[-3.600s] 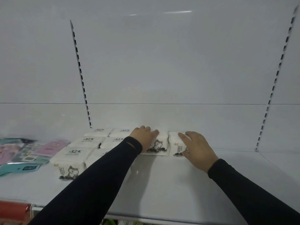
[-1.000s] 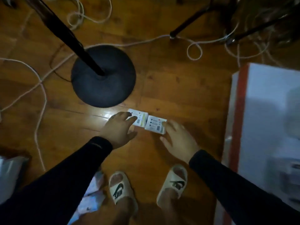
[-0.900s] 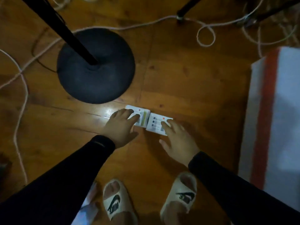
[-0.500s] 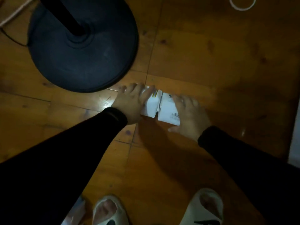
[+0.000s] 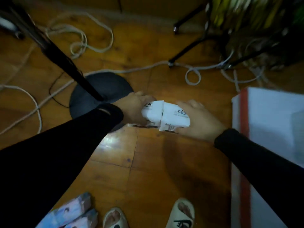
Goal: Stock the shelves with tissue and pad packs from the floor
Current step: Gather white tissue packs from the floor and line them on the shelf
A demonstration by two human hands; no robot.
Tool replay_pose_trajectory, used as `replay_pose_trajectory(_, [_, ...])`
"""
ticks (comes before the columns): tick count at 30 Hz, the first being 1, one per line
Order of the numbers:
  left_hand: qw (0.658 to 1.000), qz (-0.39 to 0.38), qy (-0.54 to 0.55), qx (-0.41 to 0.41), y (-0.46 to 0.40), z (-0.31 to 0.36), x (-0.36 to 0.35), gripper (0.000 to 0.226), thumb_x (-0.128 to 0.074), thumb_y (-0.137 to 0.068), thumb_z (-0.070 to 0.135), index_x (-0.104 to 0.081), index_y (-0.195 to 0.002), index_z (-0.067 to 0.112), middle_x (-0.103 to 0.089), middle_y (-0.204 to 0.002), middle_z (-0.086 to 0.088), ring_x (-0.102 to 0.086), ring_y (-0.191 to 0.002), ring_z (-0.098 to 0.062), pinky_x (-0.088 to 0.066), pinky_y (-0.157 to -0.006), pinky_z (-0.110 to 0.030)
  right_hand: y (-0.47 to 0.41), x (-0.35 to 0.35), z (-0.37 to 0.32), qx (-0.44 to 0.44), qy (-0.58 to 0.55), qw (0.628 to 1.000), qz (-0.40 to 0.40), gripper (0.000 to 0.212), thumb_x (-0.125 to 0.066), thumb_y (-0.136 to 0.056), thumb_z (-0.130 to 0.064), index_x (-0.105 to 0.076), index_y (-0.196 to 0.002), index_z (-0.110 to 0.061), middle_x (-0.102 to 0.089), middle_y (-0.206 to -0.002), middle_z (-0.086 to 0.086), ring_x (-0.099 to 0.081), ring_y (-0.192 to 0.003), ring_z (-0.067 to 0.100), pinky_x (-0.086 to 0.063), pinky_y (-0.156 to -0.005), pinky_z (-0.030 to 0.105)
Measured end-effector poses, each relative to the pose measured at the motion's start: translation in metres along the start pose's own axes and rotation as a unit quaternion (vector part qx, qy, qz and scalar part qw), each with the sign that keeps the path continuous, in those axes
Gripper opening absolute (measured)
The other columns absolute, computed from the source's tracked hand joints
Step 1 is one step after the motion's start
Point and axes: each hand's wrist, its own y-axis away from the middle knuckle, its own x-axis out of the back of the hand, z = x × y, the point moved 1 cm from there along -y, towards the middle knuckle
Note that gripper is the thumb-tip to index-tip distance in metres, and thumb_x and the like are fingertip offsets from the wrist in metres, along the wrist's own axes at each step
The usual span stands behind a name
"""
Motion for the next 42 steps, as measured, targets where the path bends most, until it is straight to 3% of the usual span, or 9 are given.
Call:
replay_pose_trajectory(6, [0.996,0.064,-0.022,-0.061,0.114,0.139,0.241,0.080,-0.080,-0.070,0.036,-0.039,-0.139,0.029,-0.052,-0.130,0.003,-0.052,-0.109,-0.020,-0.046,-0.091,-0.037,0.102,0.262,-0.104,0.051,0.062,0.992,0.093,0.078,-0.073,-0.074,-0.046,-0.036,-0.141,-0.034,-0.044,-0.131,-0.006,-0.038,-0.121,0.016,-0.030,-0.090,0.023])
replay_pose_trajectory(9, [0.989,0.089,-0.044,-0.107,0.182,0.219,0.345,0.080,-0.078,-0.071,0.043,-0.037,-0.138,0.034,-0.052,-0.125,0.010,-0.052,-0.104,-0.017,-0.046,-0.083,-0.035,0.178,0.373,-0.158,0.058,0.096,0.980,0.162,0.076,-0.072,-0.074,-0.046,-0.038,-0.140,-0.031,-0.046,-0.128,-0.004,-0.040,-0.120,0.015,-0.035,-0.095,0.027])
replay_pose_trajectory(14, [0.964,0.128,-0.083,-0.219,0.293,0.354,0.466,0.068,-0.078,-0.072,0.040,-0.045,-0.131,0.036,-0.056,-0.117,0.014,-0.054,-0.098,-0.011,-0.046,-0.082,-0.031,0.329,0.502,-0.234,0.026,0.159,0.948,0.275,0.064,-0.064,-0.074,-0.050,-0.045,-0.132,-0.031,-0.050,-0.117,-0.007,-0.045,-0.115,0.015,-0.037,-0.092,0.027])
replay_pose_trajectory(17, [0.935,0.147,-0.123,-0.299,0.360,0.433,0.499,0.071,-0.078,-0.071,0.042,-0.044,-0.133,0.036,-0.055,-0.123,0.013,-0.052,-0.107,-0.013,-0.044,-0.092,-0.037,0.439,0.541,-0.274,-0.027,0.190,0.918,0.346,0.071,-0.062,-0.074,-0.051,-0.043,-0.138,-0.027,-0.049,-0.126,-0.003,-0.043,-0.118,0.012,-0.036,-0.100,0.024])
replay_pose_trajectory(22, [0.853,0.162,-0.172,-0.465,0.458,0.564,0.497,0.072,-0.079,-0.072,0.036,-0.044,-0.135,0.034,-0.049,-0.117,0.012,-0.048,-0.109,-0.011,-0.037,-0.087,-0.027,0.631,0.548,-0.328,-0.152,0.222,0.854,0.447,0.071,-0.067,-0.073,-0.044,-0.045,-0.139,-0.028,-0.047,-0.126,-0.004,-0.043,-0.118,0.010,-0.028,-0.091,0.013])
replay_pose_trajectory(25, [0.794,0.148,-0.217,-0.548,0.506,0.639,0.475,0.080,-0.074,-0.065,0.053,-0.040,-0.136,0.039,-0.045,-0.120,0.011,-0.048,-0.113,-0.013,-0.039,-0.097,-0.033,0.733,0.529,-0.349,-0.235,0.239,0.817,0.469,0.074,-0.063,-0.072,-0.048,-0.042,-0.140,-0.028,-0.046,-0.129,-0.003,-0.040,-0.122,0.011,-0.029,-0.096,0.015])
replay_pose_trajectory(30, [0.705,0.100,-0.232,-0.663,0.589,0.742,0.403,0.084,-0.073,-0.065,0.056,-0.037,-0.139,0.039,-0.047,-0.124,0.009,-0.048,-0.116,-0.014,-0.040,-0.101,-0.040,0.885,0.465,-0.390,-0.378,0.231,0.748,0.494,0.075,-0.065,-0.079,-0.050,-0.034,-0.145,-0.031,-0.036,-0.140,-0.009,-0.032,-0.128,0.007,-0.028,-0.101,0.018])
replay_pose_trajectory(36, [0.609,0.046,-0.244,-0.753,0.694,0.824,0.297,0.084,-0.074,-0.073,0.052,-0.034,-0.144,0.032,-0.044,-0.138,0.008,-0.042,-0.126,-0.013,-0.033,-0.106,-0.030,1.024,0.368,-0.435,-0.488,0.204,0.677,0.512,0.073,-0.065,-0.076,-0.054,-0.039,-0.141,-0.034,-0.040,-0.132,-0.015,-0.037,-0.124,0.005,-0.036,-0.105,0.027])
replay_pose_trajectory(42, [0.568,0.007,-0.251,-0.784,0.765,0.884,0.196,0.081,-0.071,-0.076,0.052,-0.033,-0.145,0.032,-0.044,-0.141,0.006,-0.042,-0.127,-0.016,-0.035,-0.106,-0.033,1.127,0.297,-0.443,-0.548,0.174,0.644,0.504,0.073,-0.067,-0.079,-0.053,-0.036,-0.143,-0.035,-0.040,-0.134,-0.015,-0.034,-0.125,0.005,-0.026,-0.100,0.016])
